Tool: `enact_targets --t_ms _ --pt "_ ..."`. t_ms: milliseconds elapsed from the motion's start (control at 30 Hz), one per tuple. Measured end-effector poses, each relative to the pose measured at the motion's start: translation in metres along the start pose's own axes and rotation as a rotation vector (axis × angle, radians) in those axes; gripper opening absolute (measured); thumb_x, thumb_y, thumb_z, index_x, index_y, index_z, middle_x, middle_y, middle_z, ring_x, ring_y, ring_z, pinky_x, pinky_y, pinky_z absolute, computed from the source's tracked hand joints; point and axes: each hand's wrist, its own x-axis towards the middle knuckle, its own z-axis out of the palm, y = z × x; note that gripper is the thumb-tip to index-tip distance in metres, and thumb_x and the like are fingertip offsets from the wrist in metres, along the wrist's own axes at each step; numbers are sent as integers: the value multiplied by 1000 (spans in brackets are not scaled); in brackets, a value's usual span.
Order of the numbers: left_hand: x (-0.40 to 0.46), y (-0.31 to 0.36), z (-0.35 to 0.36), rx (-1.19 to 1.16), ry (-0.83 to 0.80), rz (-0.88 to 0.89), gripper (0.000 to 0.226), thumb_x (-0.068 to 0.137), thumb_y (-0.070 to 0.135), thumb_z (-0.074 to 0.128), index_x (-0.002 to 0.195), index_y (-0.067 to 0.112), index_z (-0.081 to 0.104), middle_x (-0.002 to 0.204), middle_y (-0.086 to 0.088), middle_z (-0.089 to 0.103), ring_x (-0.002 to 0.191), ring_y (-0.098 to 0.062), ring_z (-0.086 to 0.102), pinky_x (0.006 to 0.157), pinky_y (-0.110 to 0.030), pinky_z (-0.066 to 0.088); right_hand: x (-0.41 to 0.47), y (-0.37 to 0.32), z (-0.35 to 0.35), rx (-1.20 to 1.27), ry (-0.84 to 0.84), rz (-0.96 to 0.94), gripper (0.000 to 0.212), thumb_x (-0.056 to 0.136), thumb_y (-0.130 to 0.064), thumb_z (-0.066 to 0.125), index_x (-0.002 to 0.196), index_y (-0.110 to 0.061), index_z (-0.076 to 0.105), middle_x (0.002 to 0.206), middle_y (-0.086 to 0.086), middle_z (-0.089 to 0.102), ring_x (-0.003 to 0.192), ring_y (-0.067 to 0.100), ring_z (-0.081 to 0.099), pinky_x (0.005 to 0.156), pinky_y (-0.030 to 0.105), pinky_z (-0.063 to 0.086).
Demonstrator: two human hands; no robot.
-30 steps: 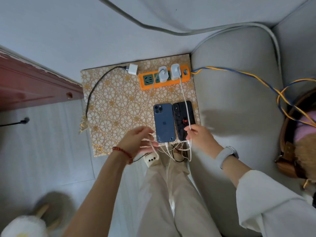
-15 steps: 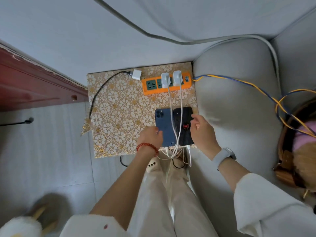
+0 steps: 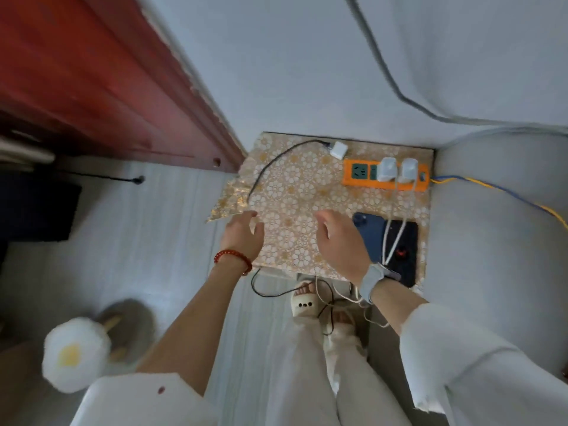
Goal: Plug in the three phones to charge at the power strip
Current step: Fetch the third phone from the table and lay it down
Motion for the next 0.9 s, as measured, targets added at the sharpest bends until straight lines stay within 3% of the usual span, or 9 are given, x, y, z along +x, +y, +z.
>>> enact_targets --t_ms 200,400,600,733,900 --pt "-99 -43 -55 -157 276 -111 37 91 21 47 126 10 49 133 -13 50 120 -29 48 100 -36 39 -39 -75 18 -54 -270 -156 32 94 -18 37 122 -9 52 122 11 60 110 26 56 88 39 49" --pt "-238 -110 -97 -319 609 -278 33 90 19 50 122 11 52 127 -10 55 118 -26 51 98 -30 38 -117 -165 60 -85 -426 -384 26 92 -13 42 114 -8 56 114 11 65 106 26 60 90 37 48" --pt "-394 -212 -137 -410 881 -482 31 88 15 52 118 8 55 117 -15 59 113 -29 52 94 -29 37 -231 -268 134 -144 -630 -613 23 91 -14 44 106 -8 61 107 14 69 102 30 61 91 40 47" --pt "-503 -291 -156 -457 1050 -584 34 89 18 51 122 9 53 124 -11 57 119 -24 50 96 -24 34 -325 -332 198 -186 -735 -765 22 91 -17 44 104 -12 62 105 13 69 101 32 60 90 38 47" --pt "-660 -411 -171 -424 1187 -689 35 89 19 53 121 8 53 122 -11 58 118 -24 51 100 -30 36 -474 -408 303 -173 -862 -910 22 91 -17 43 102 -14 62 101 12 70 100 29 61 90 38 47"
